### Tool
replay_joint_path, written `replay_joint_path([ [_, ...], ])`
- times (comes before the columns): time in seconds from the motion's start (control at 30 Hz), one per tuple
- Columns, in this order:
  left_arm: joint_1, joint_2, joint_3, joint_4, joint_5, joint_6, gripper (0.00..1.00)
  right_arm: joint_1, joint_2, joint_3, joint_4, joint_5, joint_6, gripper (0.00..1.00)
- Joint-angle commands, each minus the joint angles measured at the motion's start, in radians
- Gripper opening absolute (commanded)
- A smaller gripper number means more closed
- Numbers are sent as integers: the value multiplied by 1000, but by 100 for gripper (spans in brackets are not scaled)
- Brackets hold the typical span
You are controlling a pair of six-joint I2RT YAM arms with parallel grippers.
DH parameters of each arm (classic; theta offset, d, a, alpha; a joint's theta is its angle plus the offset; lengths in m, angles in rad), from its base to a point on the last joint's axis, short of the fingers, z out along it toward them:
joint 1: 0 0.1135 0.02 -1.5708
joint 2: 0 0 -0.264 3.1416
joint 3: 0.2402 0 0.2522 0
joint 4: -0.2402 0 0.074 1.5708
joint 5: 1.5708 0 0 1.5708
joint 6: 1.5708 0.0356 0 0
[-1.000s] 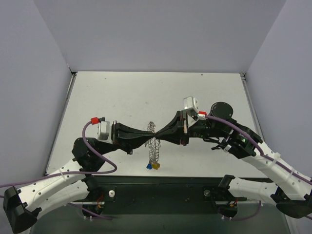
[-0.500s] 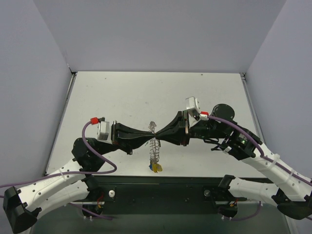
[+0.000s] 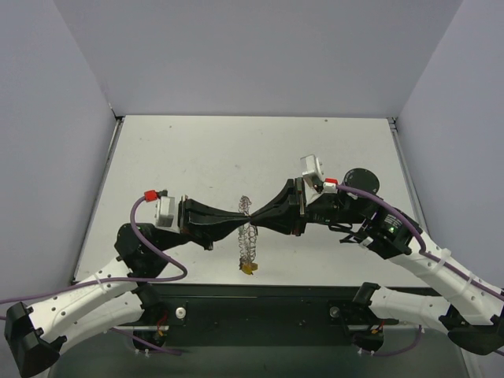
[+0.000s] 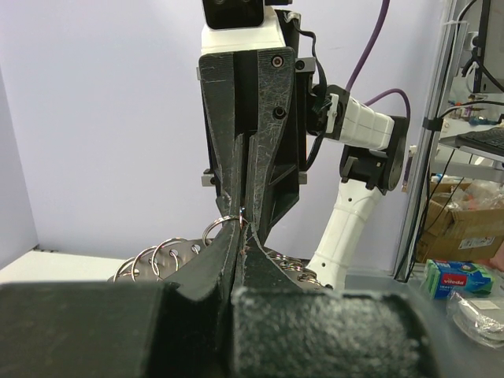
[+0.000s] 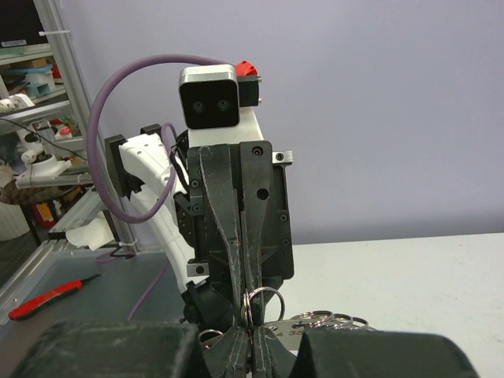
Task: Put the keys on the keyring
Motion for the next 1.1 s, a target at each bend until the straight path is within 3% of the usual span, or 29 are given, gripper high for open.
replay_joint_path([
  [0.0, -2, -26, 22, -40, -17, 5, 0, -4, 8, 6, 114, -37, 7, 0],
  [0.17, 0, -71, 50, -168, -51, 41, 1, -13, 11, 31, 60, -46, -8, 0],
  [0.67, -2, -122, 154, -465, -60, 138, 46, -26, 24, 51, -1, -86, -50, 0],
  [0.93, 0, -138, 255, -682, -96, 238, 52, -27, 30, 51, -7, -93, -57, 0],
  [1.03, 1, -109, 355, -830, -84, 308, 54, -26, 31, 57, -26, -98, -68, 0],
  [1.07, 1, -97, 422, -951, -79, 328, 54, -29, 33, 63, -42, -98, -73, 0],
])
